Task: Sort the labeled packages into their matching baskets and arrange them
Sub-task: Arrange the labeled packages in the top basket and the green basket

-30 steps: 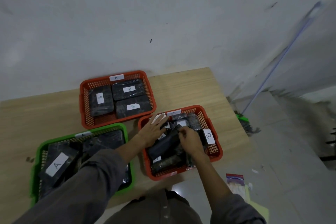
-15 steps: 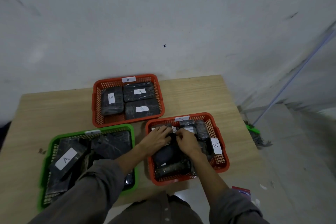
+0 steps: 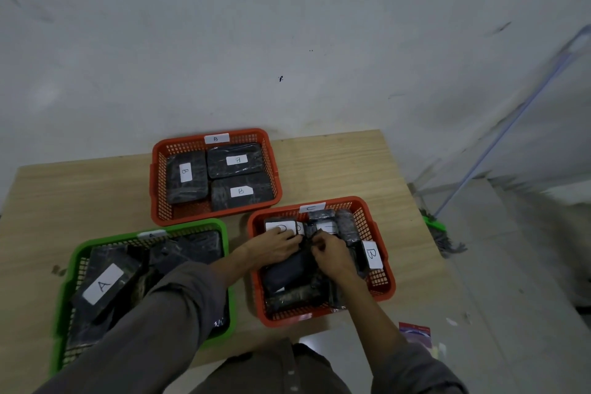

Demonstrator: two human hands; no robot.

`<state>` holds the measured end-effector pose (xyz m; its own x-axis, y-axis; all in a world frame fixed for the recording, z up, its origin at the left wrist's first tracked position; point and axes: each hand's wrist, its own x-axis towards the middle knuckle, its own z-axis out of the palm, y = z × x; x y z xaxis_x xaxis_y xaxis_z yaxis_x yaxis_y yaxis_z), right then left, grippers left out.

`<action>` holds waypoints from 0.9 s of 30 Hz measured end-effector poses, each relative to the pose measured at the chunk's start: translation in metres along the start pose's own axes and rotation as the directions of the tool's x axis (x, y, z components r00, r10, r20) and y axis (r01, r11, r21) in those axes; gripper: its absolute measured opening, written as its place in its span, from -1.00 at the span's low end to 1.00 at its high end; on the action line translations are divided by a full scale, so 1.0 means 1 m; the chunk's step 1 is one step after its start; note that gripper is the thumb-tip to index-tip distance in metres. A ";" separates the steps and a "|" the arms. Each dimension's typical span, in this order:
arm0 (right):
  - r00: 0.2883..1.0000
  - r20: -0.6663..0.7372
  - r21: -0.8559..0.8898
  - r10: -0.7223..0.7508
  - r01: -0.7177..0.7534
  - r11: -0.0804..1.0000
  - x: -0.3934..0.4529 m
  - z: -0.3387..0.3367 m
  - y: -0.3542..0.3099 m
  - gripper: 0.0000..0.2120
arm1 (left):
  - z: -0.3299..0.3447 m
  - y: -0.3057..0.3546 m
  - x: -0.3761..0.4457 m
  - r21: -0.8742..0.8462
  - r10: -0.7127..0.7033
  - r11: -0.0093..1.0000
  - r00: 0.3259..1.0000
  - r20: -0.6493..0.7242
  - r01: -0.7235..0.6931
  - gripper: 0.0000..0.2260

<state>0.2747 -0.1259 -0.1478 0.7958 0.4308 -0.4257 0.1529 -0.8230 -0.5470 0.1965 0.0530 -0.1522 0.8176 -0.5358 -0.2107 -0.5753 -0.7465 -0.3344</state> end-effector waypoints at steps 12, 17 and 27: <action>1.000 -0.011 0.168 0.007 -0.005 0.986 0.009 -0.002 -0.002 -0.84 | -0.011 -0.024 -0.004 -0.641 -0.302 0.715 0.950 0.078 0.280 -0.64; 0.989 0.149 0.515 0.021 -0.095 0.852 0.009 -0.005 -0.024 -0.75 | -0.011 -0.033 -0.025 -0.939 -0.612 -0.174 0.715 0.339 0.296 -0.55; 0.951 0.276 0.641 -0.140 -0.074 0.764 0.018 0.012 -0.083 -0.87 | -0.006 -0.017 -0.061 -0.772 -0.687 -0.631 0.512 0.516 -0.070 -0.72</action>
<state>0.2694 -0.0450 -0.1186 0.5733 0.6272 -0.5272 -0.3175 -0.4231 -0.8486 0.1561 0.0966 -0.1282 0.8253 0.4417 -0.3518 0.2895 0.2039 0.9352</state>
